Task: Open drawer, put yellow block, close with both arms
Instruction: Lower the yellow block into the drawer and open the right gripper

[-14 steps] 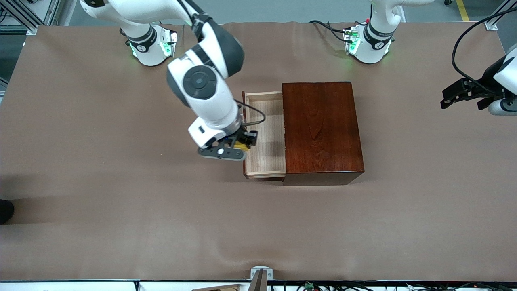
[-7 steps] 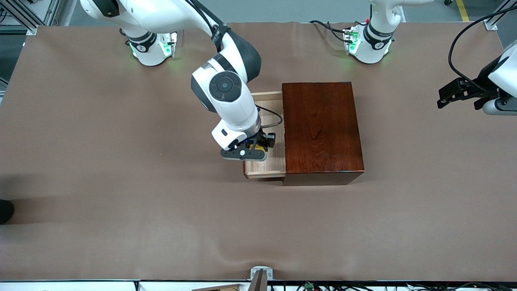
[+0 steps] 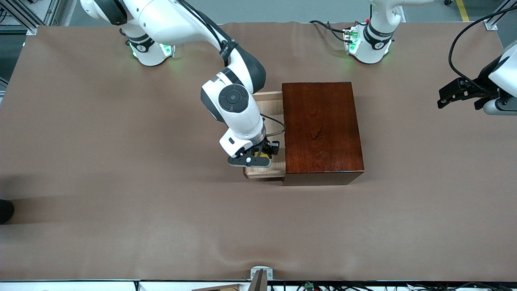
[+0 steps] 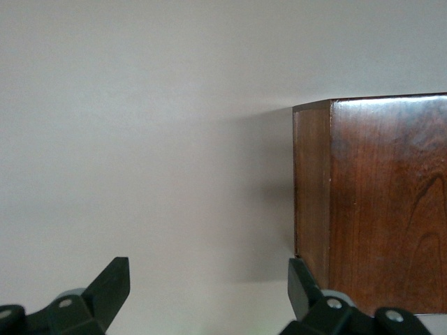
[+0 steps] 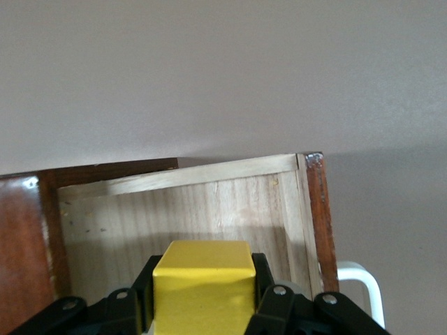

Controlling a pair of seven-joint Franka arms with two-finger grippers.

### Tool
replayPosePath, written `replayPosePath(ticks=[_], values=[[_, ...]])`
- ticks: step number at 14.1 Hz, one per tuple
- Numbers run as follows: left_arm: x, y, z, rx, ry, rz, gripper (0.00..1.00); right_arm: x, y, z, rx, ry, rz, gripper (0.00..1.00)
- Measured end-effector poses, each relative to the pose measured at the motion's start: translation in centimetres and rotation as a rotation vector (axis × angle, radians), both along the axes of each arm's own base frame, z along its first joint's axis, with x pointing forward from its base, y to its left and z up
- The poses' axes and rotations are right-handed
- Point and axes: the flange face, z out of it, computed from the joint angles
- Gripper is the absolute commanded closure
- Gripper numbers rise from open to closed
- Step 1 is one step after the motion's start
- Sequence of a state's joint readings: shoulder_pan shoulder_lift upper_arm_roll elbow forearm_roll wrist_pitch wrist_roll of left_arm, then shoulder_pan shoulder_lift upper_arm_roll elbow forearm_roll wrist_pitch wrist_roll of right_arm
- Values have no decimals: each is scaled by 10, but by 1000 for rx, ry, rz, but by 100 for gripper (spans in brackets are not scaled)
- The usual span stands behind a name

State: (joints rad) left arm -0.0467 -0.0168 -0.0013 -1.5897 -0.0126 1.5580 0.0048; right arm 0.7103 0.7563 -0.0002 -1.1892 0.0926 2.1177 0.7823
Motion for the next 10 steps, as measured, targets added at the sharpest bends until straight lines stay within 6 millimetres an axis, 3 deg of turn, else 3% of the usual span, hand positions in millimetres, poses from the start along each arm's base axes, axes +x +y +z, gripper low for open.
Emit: replayPosePath(ticks=[6, 7, 9, 10], values=[[2, 3, -4, 0, 8, 7, 0, -2, 4, -16, -11, 10, 6, 100], [3, 4, -5, 0, 9, 10, 0, -2, 4, -16, -12, 10, 6, 94], [3, 5, -6, 1, 12, 12, 0, -3, 4, -16, -14, 14, 4, 66], [4, 5, -7, 1, 14, 12, 0, -3, 3, -17, -15, 17, -2, 34]])
